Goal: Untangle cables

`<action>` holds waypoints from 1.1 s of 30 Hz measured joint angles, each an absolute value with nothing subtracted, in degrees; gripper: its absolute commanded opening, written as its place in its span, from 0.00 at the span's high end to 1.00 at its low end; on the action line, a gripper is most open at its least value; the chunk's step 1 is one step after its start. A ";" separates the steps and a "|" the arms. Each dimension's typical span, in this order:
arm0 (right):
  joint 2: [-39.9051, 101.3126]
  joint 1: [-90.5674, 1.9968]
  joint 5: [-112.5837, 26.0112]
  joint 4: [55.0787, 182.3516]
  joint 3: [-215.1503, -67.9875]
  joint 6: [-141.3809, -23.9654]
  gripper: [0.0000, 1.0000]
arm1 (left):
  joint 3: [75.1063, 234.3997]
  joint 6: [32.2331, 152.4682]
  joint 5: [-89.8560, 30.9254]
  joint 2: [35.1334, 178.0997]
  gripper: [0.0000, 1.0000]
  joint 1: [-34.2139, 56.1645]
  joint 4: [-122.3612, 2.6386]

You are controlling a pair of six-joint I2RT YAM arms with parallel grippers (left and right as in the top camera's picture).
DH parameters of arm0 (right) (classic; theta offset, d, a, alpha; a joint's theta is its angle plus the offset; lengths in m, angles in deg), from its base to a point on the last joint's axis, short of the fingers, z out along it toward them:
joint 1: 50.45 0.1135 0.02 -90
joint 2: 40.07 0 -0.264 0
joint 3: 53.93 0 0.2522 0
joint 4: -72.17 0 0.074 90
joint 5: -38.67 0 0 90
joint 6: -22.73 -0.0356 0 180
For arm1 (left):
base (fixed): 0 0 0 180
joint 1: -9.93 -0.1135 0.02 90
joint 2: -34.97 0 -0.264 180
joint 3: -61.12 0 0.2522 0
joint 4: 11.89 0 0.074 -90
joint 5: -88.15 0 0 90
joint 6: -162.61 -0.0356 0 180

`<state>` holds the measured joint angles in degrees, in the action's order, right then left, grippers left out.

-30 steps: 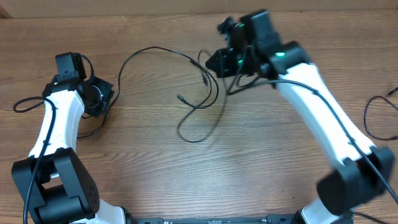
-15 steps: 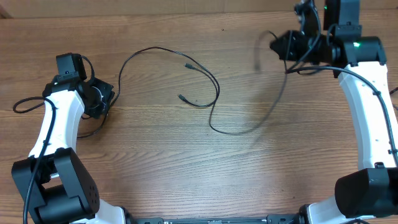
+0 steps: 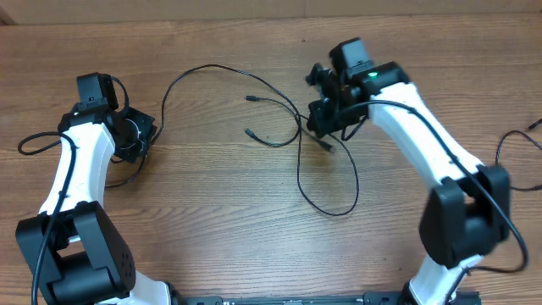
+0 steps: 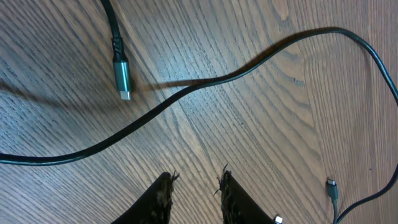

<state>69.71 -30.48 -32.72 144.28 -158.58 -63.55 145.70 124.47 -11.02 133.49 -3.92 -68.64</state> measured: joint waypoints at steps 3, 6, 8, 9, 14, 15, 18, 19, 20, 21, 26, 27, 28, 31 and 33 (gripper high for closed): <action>72.90 -29.52 -35.47 142.31 -158.19 -63.42 0.89 | 145.70 124.49 -11.02 133.49 0.72 -3.90 -68.75; 75.76 -28.58 -36.87 141.52 -158.19 -63.18 0.78 | 145.70 124.47 -11.02 133.49 0.71 -3.92 -68.77; 77.29 -27.86 -37.37 141.09 -158.17 -62.94 0.66 | 145.70 124.47 -11.00 133.49 0.71 -3.90 -68.77; 78.03 -27.40 -37.57 140.95 -158.13 -63.13 0.62 | 145.70 124.47 -11.00 133.49 0.71 -3.92 -68.77; 80.70 -25.43 -38.29 139.80 -158.06 -65.06 0.49 | 145.70 124.47 -11.00 133.49 0.70 -3.92 -68.77; 80.92 -25.22 -38.55 139.67 -158.04 -65.54 0.49 | 145.70 124.47 -11.00 133.49 0.69 -3.90 -68.77; 81.31 -24.93 -39.65 139.01 -158.04 -67.18 0.49 | 145.70 124.49 -11.00 133.49 0.69 -3.92 -68.77; 81.49 -24.91 -39.91 138.79 -158.04 -67.46 0.49 | 145.70 124.47 -11.00 133.49 0.69 -3.92 -68.77; 81.75 -24.91 -40.24 138.59 -158.04 -67.77 0.49 | 145.70 124.49 -11.00 133.49 0.68 -3.92 -68.77; 82.08 -24.89 -40.39 138.44 -158.04 -68.05 0.49 | 145.70 124.47 -11.00 133.49 0.68 -3.90 -68.77; 84.07 -24.28 -42.49 137.85 -158.21 -68.77 0.58 | 145.70 124.47 -11.02 133.49 0.68 -3.90 -68.77; 84.24 -23.93 -43.56 137.76 -158.34 -68.75 0.67 | 145.70 124.47 -10.97 133.49 0.68 -3.90 -68.77; 84.33 -23.53 -44.39 137.72 -158.37 -68.84 0.81 | 145.70 124.47 -10.95 133.49 0.68 -3.92 -68.75; 84.75 -22.37 -46.86 137.52 -158.54 -69.87 0.96 | 145.70 124.47 -10.84 133.49 0.67 -3.92 -68.77; 84.90 -21.57 -48.91 137.37 -158.78 -70.80 0.96 | 145.70 124.47 -10.84 133.49 0.67 -3.92 -68.79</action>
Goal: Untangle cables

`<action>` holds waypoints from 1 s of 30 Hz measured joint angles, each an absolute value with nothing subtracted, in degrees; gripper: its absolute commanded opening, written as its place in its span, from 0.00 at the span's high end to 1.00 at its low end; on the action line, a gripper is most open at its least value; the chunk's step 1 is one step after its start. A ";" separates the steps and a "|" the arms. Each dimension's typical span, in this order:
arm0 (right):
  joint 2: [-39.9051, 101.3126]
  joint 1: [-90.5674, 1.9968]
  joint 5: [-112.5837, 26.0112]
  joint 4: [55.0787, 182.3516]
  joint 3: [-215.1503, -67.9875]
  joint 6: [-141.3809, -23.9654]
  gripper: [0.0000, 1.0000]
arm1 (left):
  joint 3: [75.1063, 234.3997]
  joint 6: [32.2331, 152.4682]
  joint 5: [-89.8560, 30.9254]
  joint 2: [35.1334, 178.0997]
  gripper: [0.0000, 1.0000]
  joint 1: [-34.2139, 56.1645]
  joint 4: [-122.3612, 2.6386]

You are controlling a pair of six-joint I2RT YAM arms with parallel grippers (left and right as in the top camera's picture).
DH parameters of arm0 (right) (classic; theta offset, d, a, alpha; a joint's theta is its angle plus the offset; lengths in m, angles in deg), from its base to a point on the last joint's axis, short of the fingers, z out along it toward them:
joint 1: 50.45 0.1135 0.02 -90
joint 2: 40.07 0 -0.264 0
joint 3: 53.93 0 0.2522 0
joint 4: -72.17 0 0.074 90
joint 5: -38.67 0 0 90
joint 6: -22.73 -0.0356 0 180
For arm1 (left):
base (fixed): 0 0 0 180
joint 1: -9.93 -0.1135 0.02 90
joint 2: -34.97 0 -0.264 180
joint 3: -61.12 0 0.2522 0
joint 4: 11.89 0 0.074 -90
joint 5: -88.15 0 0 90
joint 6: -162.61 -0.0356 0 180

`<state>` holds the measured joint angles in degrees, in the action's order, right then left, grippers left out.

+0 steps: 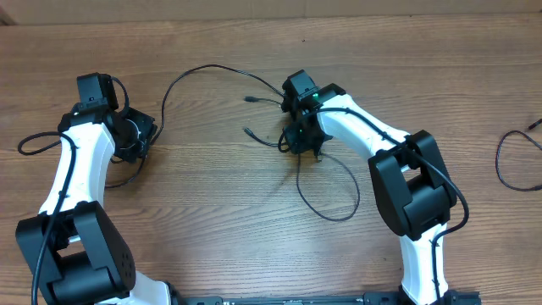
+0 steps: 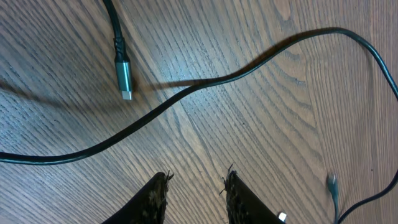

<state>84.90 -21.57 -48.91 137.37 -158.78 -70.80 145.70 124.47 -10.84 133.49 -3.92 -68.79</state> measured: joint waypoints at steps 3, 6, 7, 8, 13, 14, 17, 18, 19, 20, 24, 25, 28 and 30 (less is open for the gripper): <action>84.94 -20.84 -51.91 137.94 -159.15 -72.60 0.96 | 145.70 124.47 -10.84 133.49 0.67 -3.92 -68.77; 85.16 -20.82 -57.18 141.46 -160.49 -73.49 0.96 | 145.70 124.47 -10.84 133.49 0.66 -3.92 -68.77; 85.27 -21.17 -59.06 143.14 -160.95 -73.65 0.96 | 145.70 124.47 -10.84 133.49 0.65 -3.92 -68.79; 85.27 -21.89 -61.13 145.17 -161.56 -73.76 0.96 | 145.70 124.47 -10.84 133.49 0.65 -3.92 -68.79; 84.00 -27.90 -67.21 147.56 -168.03 -73.62 0.96 | 145.70 124.47 -10.82 133.49 0.65 -3.90 -68.79; 82.80 -29.81 -67.93 147.40 -169.99 -73.23 0.96 | 145.70 124.47 -10.84 133.49 0.65 -3.90 -68.79; 78.93 -34.99 -69.02 145.68 -175.35 -71.48 0.96 | 145.70 124.49 -10.82 133.49 0.64 -3.92 -68.79; 77.44 -37.02 -69.42 144.34 -177.25 -70.61 0.96 | 145.70 124.47 -10.82 133.49 0.64 -3.92 -68.77; 75.96 -39.09 -69.77 142.81 -179.09 -69.82 0.96 | 145.70 124.49 -10.82 133.49 0.64 -3.92 -68.79; 74.78 -41.19 -69.83 140.80 -180.18 -68.90 0.96 | 145.70 124.47 -10.82 133.49 0.64 -3.92 -68.79; 72.11 -50.98 -69.39 131.34 -182.67 -66.19 0.96 | 145.70 124.49 -10.80 133.49 0.65 -3.92 -68.79; 72.18 -53.91 -68.48 128.91 -182.78 -65.73 0.96 | 145.70 124.49 -10.82 133.49 0.65 -3.92 -68.77; 74.08 -61.30 -64.87 122.86 -182.67 -64.97 0.96 | 145.70 124.47 -10.76 133.49 0.69 -3.90 -68.77; 76.35 -65.41 -61.92 118.51 -182.65 -64.64 0.96 | 145.70 124.49 -10.69 133.49 0.69 -3.90 -68.79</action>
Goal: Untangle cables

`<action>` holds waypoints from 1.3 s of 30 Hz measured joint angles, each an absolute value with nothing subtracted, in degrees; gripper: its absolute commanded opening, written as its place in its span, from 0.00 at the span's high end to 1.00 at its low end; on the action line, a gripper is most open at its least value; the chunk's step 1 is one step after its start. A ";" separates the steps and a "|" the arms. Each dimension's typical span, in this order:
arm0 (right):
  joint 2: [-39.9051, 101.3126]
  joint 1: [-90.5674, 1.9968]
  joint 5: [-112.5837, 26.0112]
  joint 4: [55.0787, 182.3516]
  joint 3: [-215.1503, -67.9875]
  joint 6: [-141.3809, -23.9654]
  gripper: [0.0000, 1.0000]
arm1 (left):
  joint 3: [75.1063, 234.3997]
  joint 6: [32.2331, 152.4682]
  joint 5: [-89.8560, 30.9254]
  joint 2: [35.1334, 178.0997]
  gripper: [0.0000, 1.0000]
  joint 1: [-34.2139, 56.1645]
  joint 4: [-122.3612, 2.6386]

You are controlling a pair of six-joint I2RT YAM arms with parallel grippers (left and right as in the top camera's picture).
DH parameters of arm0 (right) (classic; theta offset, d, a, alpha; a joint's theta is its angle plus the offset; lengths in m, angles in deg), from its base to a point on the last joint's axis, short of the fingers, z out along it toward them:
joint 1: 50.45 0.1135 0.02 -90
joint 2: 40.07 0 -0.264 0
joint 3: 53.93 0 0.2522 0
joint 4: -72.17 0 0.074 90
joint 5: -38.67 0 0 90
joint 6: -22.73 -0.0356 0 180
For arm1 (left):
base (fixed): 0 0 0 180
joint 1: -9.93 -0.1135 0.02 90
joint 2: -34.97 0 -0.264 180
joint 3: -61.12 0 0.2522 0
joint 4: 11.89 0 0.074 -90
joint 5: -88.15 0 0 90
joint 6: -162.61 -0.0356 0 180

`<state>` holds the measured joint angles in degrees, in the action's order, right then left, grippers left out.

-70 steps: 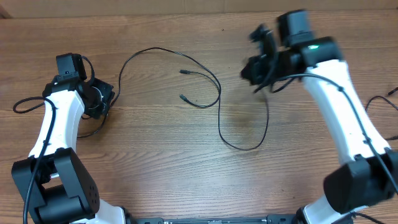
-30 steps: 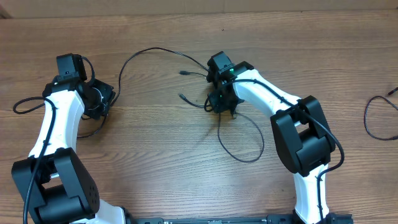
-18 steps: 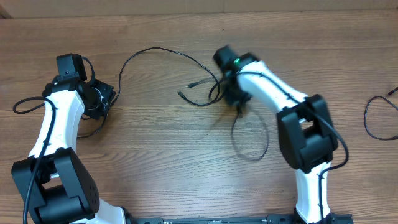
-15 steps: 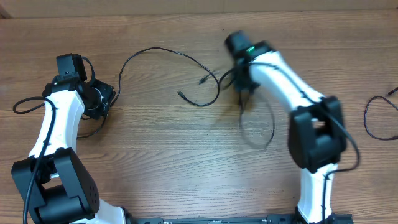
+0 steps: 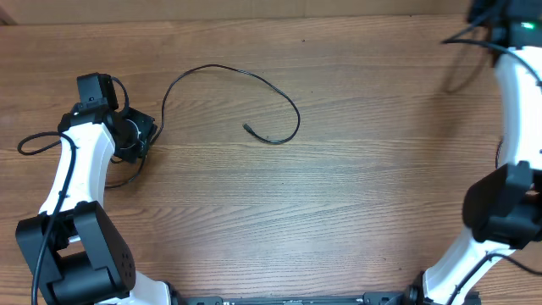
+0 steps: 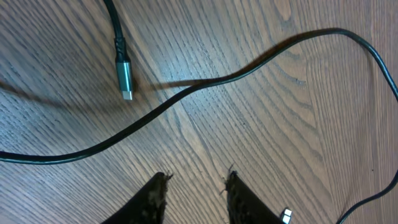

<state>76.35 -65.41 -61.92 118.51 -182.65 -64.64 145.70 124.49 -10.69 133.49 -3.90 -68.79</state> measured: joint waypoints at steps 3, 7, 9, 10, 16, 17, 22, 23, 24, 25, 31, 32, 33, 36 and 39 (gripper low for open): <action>80.48 -69.67 -57.79 113.15 -182.65 -64.27 0.96 | 145.70 124.49 -10.62 133.49 0.71 -3.92 -68.81; 87.21 -72.27 -55.60 106.55 -182.65 -64.12 0.96 | 145.70 124.49 -10.60 133.49 0.78 -3.92 -68.79; 91.00 -72.56 -55.65 104.87 -182.65 -64.12 0.96 | 145.70 124.51 -10.62 133.51 0.82 -3.92 -68.86; 92.68 -72.56 -55.65 104.56 -182.65 -64.16 0.96 | 145.70 124.47 -10.62 133.51 0.82 -3.90 -68.88; 99.70 -72.58 -56.15 102.64 -182.06 -64.07 0.28 | 145.70 124.47 -10.62 133.49 0.81 -3.90 -68.94; 100.07 -72.60 -56.63 102.51 -181.99 -64.23 0.11 | 145.70 124.47 -10.62 133.49 0.81 -3.92 -68.94; 99.91 -72.58 -57.68 107.12 -184.38 -64.97 0.00 | 145.70 124.56 -10.69 133.49 0.96 -3.90 -68.90; 99.78 -72.58 -57.37 109.63 -185.58 -65.78 0.00 | 145.70 124.36 -10.87 133.51 0.96 -3.90 -68.88; 99.54 -72.54 -56.56 112.04 -187.04 -66.63 0.00 | 145.70 124.29 -11.30 133.51 0.95 -3.90 -68.72; 99.15 -72.51 -55.47 114.68 -188.46 -67.48 0.00 | 145.70 124.29 -12.35 133.51 0.95 -3.90 -68.27; 90.60 -71.77 -39.41 123.86 -193.40 -72.55 0.00 | 145.70 124.12 -19.50 133.51 0.70 -1.28 -63.09; 87.89 -71.16 -34.05 125.59 -194.15 -73.14 0.00 | 145.70 124.14 -19.45 133.51 0.52 0.89 -62.25; 87.19 -70.87 -32.67 125.83 -194.32 -73.30 0.00 | 145.70 123.99 -19.48 133.51 0.49 1.19 -62.19; 83.89 -68.03 -24.87 129.96 -195.94 -73.89 0.00 | 145.70 123.66 -16.59 133.49 0.29 5.13 -61.95; 83.15 -63.66 -22.34 135.86 -196.29 -74.02 0.00 | 145.70 123.66 -12.48 133.51 0.12 8.43 -61.90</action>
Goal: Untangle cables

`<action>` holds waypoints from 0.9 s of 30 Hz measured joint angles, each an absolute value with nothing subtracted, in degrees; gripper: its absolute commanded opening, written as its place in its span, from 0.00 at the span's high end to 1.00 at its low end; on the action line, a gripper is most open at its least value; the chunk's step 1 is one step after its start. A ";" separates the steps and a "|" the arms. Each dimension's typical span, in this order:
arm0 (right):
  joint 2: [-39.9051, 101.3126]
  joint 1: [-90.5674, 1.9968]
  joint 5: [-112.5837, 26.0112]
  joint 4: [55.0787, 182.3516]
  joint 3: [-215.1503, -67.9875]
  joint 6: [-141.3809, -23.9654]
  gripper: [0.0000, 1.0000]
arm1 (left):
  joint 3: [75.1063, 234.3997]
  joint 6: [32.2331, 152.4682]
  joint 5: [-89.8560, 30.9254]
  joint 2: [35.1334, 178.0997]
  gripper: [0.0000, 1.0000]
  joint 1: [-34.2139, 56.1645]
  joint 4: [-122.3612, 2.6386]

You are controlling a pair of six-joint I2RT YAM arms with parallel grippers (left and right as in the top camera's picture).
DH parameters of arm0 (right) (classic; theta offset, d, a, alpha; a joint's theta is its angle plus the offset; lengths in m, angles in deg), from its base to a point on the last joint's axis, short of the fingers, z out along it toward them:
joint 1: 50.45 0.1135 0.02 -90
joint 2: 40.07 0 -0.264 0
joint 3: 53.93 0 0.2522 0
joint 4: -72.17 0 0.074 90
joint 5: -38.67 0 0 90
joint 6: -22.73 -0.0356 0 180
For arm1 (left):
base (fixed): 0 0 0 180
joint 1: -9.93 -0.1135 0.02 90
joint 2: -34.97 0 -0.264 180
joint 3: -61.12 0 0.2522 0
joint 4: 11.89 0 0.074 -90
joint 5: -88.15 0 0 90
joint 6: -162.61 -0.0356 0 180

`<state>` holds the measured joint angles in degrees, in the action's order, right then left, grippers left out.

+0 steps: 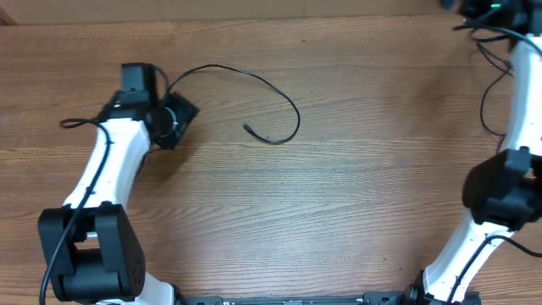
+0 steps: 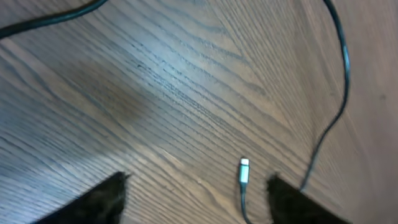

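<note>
A thin black cable [image 1: 279, 89] curls across the table's middle, its free end [image 1: 246, 129] pointing left. My left gripper [image 1: 179, 114] sits at that cable's left end. In the left wrist view the left gripper [image 2: 198, 180] is open wide, with a silver-tipped plug [image 2: 244, 171] lying on the wood between the fingers [image 2: 106, 196] and untouched. The thin cable [image 2: 339, 74] bends down the right side there. A second black cable [image 1: 484, 93] hangs by my right arm at the far right. The right gripper is cut off by the top edge.
The wooden table [image 1: 339, 195] fills the overhead view. A dark cable piece [image 2: 50, 18] crosses the top left corner of the left wrist view. A black loop [image 1: 76, 123] sticks out left of my left arm.
My left arm has moved right and up to the left end of the curled cable, and its fingers stand much wider apart. The right arm stays at the top right, with a cable hanging beside it.
Two cables lay crossed mid-table with my right gripper over them. Then it was lower on the crossing. Later one cable was gone from the middle and the right arm was at the top right. The left arm stayed still until now, when it stands by the remaining cable.
</note>
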<state>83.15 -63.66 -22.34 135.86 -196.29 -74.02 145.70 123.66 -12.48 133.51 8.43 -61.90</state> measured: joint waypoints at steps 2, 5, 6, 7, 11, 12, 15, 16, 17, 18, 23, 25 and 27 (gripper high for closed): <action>83.63 -59.95 -22.62 139.99 -196.13 -74.17 0.00 | 145.70 122.63 -8.92 133.51 0.01 10.22 -61.90; 84.33 -54.81 -23.78 144.91 -195.63 -74.19 0.00 | 145.70 120.25 -3.52 133.51 0.00 11.84 -62.65; 84.42 -53.39 -23.89 145.92 -195.44 -74.15 0.00 | 145.70 119.29 -1.97 133.51 0.00 12.06 -63.43; 84.53 -51.88 -24.11 147.12 -195.19 -73.91 0.00 | 145.70 118.42 -0.13 133.51 0.00 12.10 -64.66; 84.53 -46.61 -24.81 148.04 -193.07 -70.04 0.00 | 145.70 116.29 5.11 133.51 0.00 11.51 -68.72; 84.53 -45.48 -24.83 147.93 -192.16 -68.53 0.00 | 145.70 115.97 5.81 133.49 0.01 10.90 -69.73; 84.53 -42.48 -25.07 146.68 -188.68 -63.31 0.00 | 145.70 115.42 7.23 133.49 0.01 8.21 -72.16; 84.53 -41.28 -25.20 145.48 -186.74 -60.82 0.00 | 145.70 115.29 7.54 133.49 0.00 7.10 -72.92; 84.53 -40.56 -25.29 144.47 -185.42 -59.42 0.00 | 145.70 115.14 7.87 133.49 0.00 5.87 -73.77; 84.53 -39.51 -25.35 142.27 -183.28 -57.45 0.00 | 145.70 114.79 8.06 133.49 0.00 4.45 -74.87; 84.53 -34.70 -29.57 134.55 -173.62 -51.33 0.13 | 145.70 114.24 8.94 133.49 0.00 -0.86 -79.98; 84.61 -32.93 -32.61 134.59 -171.15 -51.35 0.14 | 145.70 114.13 9.09 133.49 0.00 -2.04 -81.77; 84.79 -30.96 -36.37 135.01 -169.43 -52.25 0.09 | 145.70 113.30 8.96 133.49 0.00 -2.50 -82.65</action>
